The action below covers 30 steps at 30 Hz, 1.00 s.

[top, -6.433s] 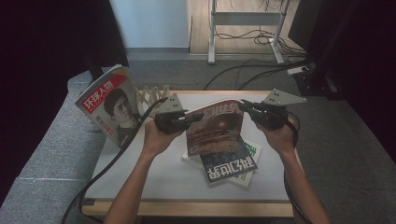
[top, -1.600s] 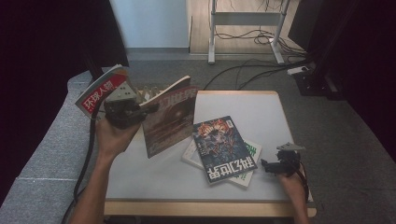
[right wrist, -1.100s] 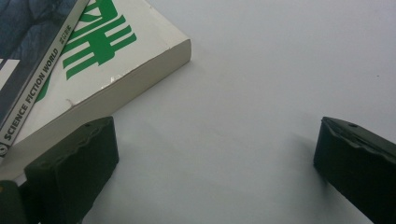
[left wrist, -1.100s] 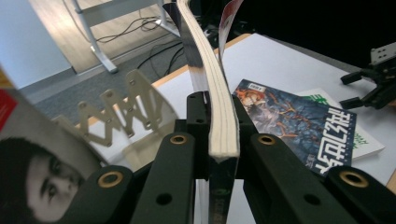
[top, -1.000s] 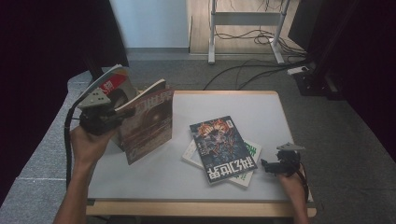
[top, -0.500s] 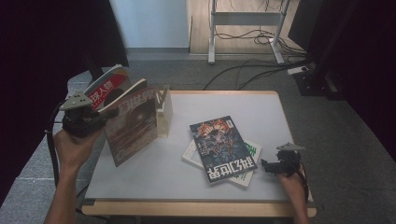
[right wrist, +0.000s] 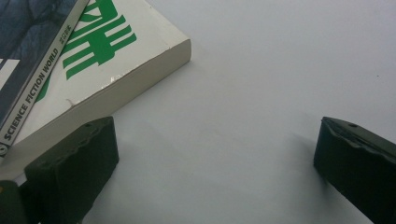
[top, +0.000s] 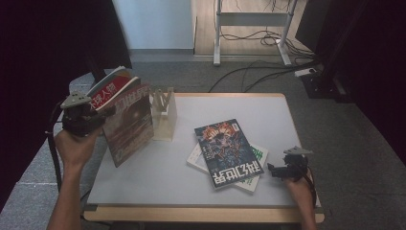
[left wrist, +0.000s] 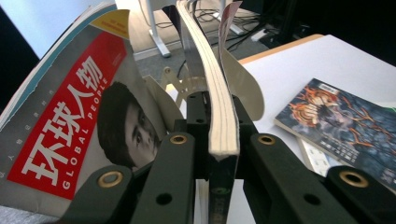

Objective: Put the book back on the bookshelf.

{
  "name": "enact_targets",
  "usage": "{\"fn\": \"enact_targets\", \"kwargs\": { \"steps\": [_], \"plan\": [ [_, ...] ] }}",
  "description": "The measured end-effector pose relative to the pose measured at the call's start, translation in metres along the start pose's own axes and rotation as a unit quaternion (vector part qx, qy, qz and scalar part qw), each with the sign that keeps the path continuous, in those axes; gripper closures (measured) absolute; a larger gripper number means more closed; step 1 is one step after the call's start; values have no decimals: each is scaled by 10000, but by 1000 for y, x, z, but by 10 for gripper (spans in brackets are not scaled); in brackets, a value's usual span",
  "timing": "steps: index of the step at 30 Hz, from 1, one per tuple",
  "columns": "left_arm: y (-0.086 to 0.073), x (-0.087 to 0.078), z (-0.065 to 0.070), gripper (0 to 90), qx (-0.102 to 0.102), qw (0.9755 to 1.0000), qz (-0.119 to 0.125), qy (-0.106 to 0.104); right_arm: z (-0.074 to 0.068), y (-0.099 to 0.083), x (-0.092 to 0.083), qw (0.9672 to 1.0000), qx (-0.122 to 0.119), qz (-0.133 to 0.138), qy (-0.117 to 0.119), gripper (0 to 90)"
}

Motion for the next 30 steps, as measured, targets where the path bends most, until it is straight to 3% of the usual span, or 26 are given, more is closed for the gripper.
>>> {"fn": "enact_targets", "kwargs": {
  "steps": [8, 14, 24, 30],
  "plan": [
    [-1, 13, -10, 843, -174, 9997, -12, 168, 0, 0, 0, 10000, 1, 0, 0, 0],
    [2, 27, -10, 843, -246, 9995, 30, 215, 0, 0, 0, 10000, 1, -1, 0, 0],
    [11, 42, -2, 843, -227, 9995, 159, 130, 0, 0, 0, 10000, 1, -2, 0, 0],
    [12, 56, 0, 843, -133, 9995, 169, 241, 0, 0, 0, 10000, -4, -7, 2, 0]
  ]
}}
Point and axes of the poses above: each handheld gripper's, and its own axes: x roughly forward along the jaws, y roughly out of its top, z roughly to its right, the point moved 8 cm from there along x, roughly forward along the jaws, and after that the axes turned 6 degrees about -y, right-handed, at the moved point
